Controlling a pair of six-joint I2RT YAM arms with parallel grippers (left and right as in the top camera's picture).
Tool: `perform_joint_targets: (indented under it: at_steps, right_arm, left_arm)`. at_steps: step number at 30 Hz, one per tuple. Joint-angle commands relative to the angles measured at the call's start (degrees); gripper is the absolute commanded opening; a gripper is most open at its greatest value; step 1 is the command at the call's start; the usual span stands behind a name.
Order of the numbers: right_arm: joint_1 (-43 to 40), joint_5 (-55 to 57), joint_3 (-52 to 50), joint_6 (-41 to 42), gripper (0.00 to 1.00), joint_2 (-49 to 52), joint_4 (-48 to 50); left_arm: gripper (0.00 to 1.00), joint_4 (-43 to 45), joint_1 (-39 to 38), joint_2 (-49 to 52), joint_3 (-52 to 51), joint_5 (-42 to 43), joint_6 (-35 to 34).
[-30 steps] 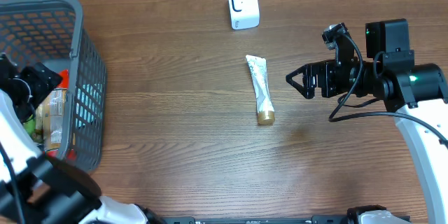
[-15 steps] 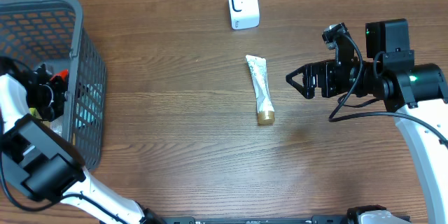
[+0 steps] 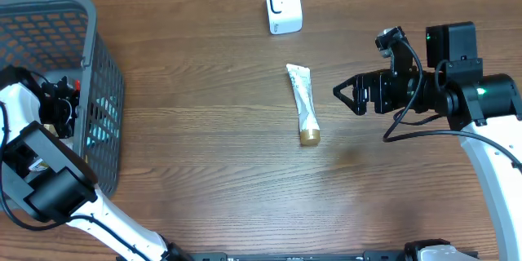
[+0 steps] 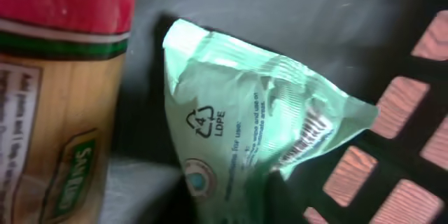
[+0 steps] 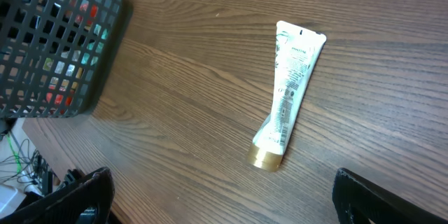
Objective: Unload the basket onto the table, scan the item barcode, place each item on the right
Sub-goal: 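Return left gripper to basket and grasp the mint-green wrapped packet, then place the green packet left of the tube and release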
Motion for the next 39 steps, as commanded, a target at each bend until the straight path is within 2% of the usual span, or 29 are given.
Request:
perform_joint_targets:
  at_steps: [1, 5, 12, 17, 25, 29, 33, 35, 39]
  right_arm:
    - [0.26, -0.48, 1.2, 0.15, 1.0, 0.13, 0.13]
    - [0.26, -0.48, 1.2, 0.15, 1.0, 0.13, 0.13]
    - [0.26, -0.48, 1.2, 0.15, 1.0, 0.13, 0.13]
    - [0.26, -0.48, 1.2, 0.15, 1.0, 0.13, 0.13]
    - [0.26, -0.48, 1.2, 0.15, 1.0, 0.13, 0.13]
    - [0.26, -0.48, 1.2, 0.15, 1.0, 0.13, 0.13]
    - [0.26, -0.48, 1.2, 0.15, 1.0, 0.13, 0.13]
    - [0.26, -0.48, 1.2, 0.15, 1.0, 0.13, 0.11]
    - [0.26, -0.48, 1.2, 0.15, 1.0, 0.13, 0.13]
  left_arm:
    - [0.04, 0.09, -1.36, 4.33, -1.6, -3.26, -1.57]
    - [0.04, -3.13, -1.29, 4.15, 1.68, -3.23, -3.43]
    - [0.04, -12.61, -1.36, -0.02, 14.36, -4.11, -6.45]
    - [0.04, -15.63, -1.4, -8.55, 21.22, -4.48, -9.73]
    - [0.04, -16.33, -2.4, -26.25, 23.39, -4.87, -14.82]
    - [0.04, -16.17, -8.5, -36.26, 23.39, -13.7, -18.49]
    - [0.04, -16.22, -18.25, -42.6, 23.39, -22.27, -21.03]
    - [0.05, -16.41, -23.26, -43.78, 23.3, -22.16, -21.14]
    - [0.04, -18.6, -33.14, -42.58, 21.09, -13.97, -22.73]
